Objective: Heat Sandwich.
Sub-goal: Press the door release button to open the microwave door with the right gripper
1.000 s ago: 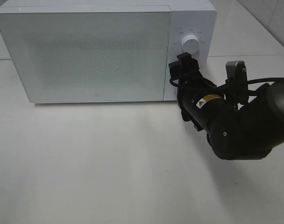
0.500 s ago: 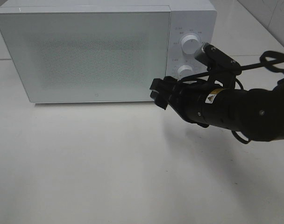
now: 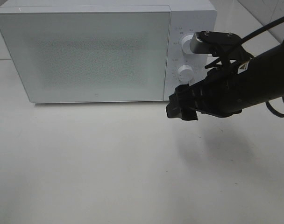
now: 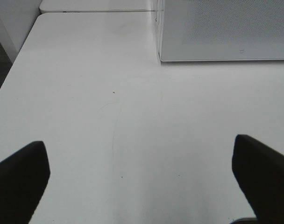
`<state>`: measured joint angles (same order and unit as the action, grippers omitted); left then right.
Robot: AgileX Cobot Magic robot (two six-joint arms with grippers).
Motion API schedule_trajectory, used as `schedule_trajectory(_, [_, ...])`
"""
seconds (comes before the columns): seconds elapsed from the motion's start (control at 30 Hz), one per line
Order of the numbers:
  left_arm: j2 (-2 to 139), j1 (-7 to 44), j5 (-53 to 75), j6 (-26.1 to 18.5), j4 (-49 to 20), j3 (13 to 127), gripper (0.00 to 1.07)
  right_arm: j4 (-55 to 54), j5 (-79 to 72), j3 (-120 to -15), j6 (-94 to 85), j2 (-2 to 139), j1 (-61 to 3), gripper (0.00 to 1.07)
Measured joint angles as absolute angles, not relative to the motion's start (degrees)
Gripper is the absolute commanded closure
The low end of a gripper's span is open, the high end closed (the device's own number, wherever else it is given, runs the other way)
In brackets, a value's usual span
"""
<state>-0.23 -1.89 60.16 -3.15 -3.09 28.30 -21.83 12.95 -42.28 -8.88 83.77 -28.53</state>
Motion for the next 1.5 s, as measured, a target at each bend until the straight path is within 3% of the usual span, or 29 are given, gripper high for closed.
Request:
schedule_trajectory(0.23, [-0.23,-1.89,60.16,-3.15,-3.09,28.30,0.07,-14.73,25.44,-43.89,-10.43,77.18,-28.25,0.31])
schedule_trajectory(0.9, [-0.23,-1.89,60.16,-3.15,-3.09,28.30,0.07,-8.02,47.84,-43.95,-8.48,52.02,-28.13,0.31])
schedule_trajectory(1.5, [-0.23,-1.89,60.16,-3.15,-3.09,28.30,0.07,2.18,59.87,-40.16,2.64,29.51,-25.61,0.31])
